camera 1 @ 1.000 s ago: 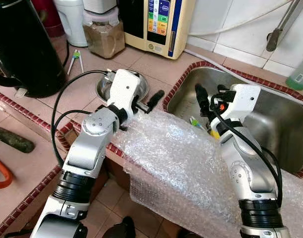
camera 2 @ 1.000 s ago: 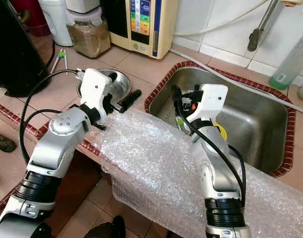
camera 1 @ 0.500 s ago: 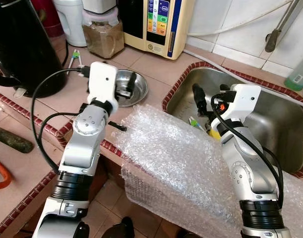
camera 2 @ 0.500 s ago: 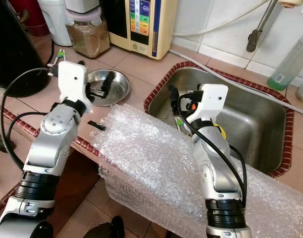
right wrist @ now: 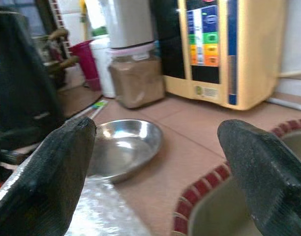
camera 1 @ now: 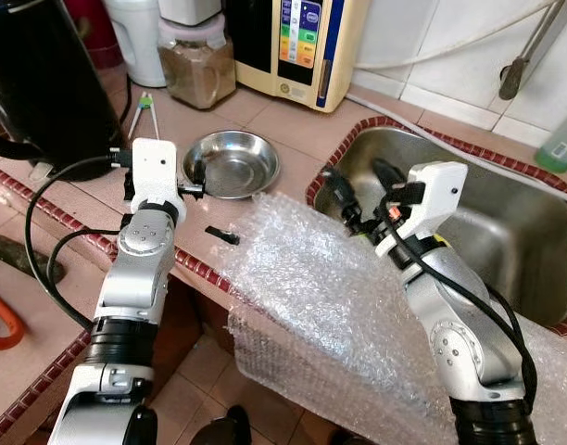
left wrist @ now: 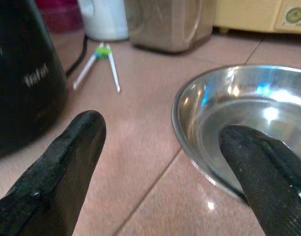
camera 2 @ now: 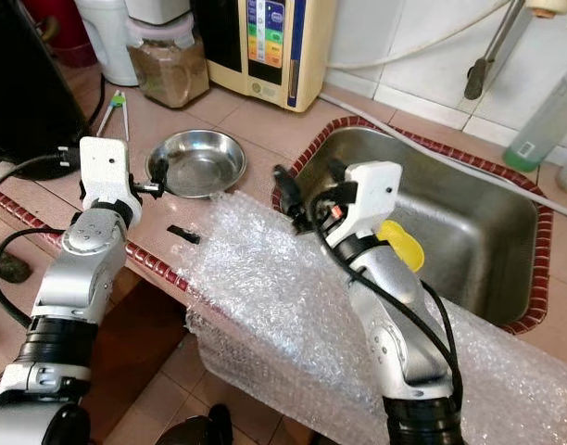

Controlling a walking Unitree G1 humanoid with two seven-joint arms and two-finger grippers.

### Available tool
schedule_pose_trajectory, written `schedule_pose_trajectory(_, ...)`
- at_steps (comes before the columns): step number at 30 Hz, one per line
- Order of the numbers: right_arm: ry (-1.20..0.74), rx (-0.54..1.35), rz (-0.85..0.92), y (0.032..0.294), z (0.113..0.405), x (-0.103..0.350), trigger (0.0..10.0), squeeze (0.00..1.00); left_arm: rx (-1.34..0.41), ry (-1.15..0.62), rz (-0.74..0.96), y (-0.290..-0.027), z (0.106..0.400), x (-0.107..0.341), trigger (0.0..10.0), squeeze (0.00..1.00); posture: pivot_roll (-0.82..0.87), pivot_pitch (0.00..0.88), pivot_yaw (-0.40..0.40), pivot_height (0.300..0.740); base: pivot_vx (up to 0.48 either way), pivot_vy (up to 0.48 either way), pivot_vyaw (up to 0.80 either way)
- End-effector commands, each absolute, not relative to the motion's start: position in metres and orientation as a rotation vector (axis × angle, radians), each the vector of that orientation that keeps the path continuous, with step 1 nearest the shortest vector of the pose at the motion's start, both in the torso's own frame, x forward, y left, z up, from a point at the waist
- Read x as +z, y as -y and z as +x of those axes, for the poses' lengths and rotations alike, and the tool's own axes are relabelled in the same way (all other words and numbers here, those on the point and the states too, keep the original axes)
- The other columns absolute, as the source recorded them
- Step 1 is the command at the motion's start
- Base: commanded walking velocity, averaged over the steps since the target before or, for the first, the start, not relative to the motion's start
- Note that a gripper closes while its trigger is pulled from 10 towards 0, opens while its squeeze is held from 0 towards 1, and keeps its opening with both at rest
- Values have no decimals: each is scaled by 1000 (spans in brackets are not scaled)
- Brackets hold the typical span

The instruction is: Kitchen organization

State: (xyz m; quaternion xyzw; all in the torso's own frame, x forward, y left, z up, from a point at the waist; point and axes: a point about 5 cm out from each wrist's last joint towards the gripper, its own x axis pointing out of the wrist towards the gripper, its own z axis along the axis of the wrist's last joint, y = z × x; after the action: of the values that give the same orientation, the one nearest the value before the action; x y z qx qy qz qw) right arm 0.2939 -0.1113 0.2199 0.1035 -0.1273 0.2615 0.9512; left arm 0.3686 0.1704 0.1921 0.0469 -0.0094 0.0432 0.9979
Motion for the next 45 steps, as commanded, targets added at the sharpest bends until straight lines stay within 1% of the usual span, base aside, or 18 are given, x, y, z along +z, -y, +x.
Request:
schedule_pose_trajectory(1, 266, 604, 207, 106, 284, 225, 10000, 1000, 96, -13, 55, -168, 373, 191, 10000, 0, 7, 173, -28, 740, 0, 0, 0)
schedule_pose_trajectory(3, 264, 620, 204, 105, 282, 226, 10000, 1000, 95, -22, 47, -167, 374, 190, 10000, 0, 6, 173, -27, 740, 0, 0, 0)
schedule_pose_trajectory(4, 256, 659, 189, 102, 277, 226, 10000, 1000, 88, -36, 2, -166, 377, 190, 10000, 0, 5, 175, -25, 740, 0, 0, 0)
schedule_pose_trajectory(6, 245, 705, 178, 99, 271, 225, 10000, 1000, 82, -57, -30, -163, 380, 190, 10000, 0, 5, 177, -23, 740, 0, 0, 0)
schedule_pose_trajectory(13, 239, 729, 186, 101, 263, 227, 10000, 996, 68, -106, -107, -157, 390, 190, 10000, 0, -6, 179, -13, 740, 0, 0, 0)
schedule_pose_trajectory(14, 240, 736, 187, 100, 261, 228, 10000, 659, 67, -114, -126, -157, 393, 191, 10000, 0, -9, 179, -10, 740, 0, 0, 0)
schedule_pose_trajectory(15, 240, 741, 189, 100, 261, 228, 10000, 353, 68, -124, -134, -157, 394, 191, 10000, 0, -9, 179, -10, 740, 0, 0, 0)
schedule_pose_trajectory(16, 239, 748, 192, 99, 260, 229, 10000, 294, 69, -137, -148, -157, 396, 191, 10000, 0, -8, 180, -8, 740, 0, 0, 0)
schedule_pose_trajectory(17, 235, 758, 192, 98, 258, 229, 10000, 0, 65, -156, -164, -156, 397, 189, 10000, 0, -8, 180, -8, 740, 0, 0, 0)
schedule_pose_trajectory(18, 224, 779, 185, 96, 256, 228, 10000, 0, 57, -186, -187, -154, 399, 188, 9098, 0, -8, 179, -7, 740, 0, 0, 0)
schedule_pose_trajectory(19, 219, 787, 178, 95, 256, 227, 10000, 0, 53, -196, -193, -154, 400, 187, 6824, 0, -8, 179, -6, 740, 0, 0, 0)
schedule_pose_trajectory(20, 208, 789, 167, 95, 256, 226, 10000, 0, 51, -209, -193, -153, 401, 187, 4000, 0, -8, 179, -6, 740, 0, 0, 0)
schedule_pose_trajectory(21, 201, 785, 157, 96, 256, 225, 10000, 0, 50, -213, -194, -153, 401, 187, 2353, 0, -8, 179, -5, 740, 0, 0, 0)
schedule_pose_trajectory(22, 196, 781, 150, 96, 257, 224, 10000, 0, 49, -215, -195, -153, 401, 187, 2353, 0, -8, 179, -5, 740, 0, 0, 0)
schedule_pose_trajectory(23, 177, 769, 125, 97, 258, 222, 10000, 0, 44, -226, -213, -152, 401, 186, 0, 0, -9, 178, -4, 740, 0, 0, 0)
schedule_pose_trajectory(31, 88, 722, 43, 101, 265, 209, 10000, 0, 69, -280, -231, -159, 403, 181, 0, 0, -7, 176, -6, 740, 0, 0, 0)
schedule_pose_trajectory(37, 56, 689, 18, 104, 269, 204, 10000, 0, 92, -307, -225, -167, 403, 181, 0, 0, 0, 172, -8, 740, 0, 0, 0)
schedule_pose_trajectory(45, 45, 645, -26, 108, 275, 202, 10000, 0, 122, -306, -141, -181, 401, 187, 0, 0, 4, 166, -10, 740, 0, 0, 0)
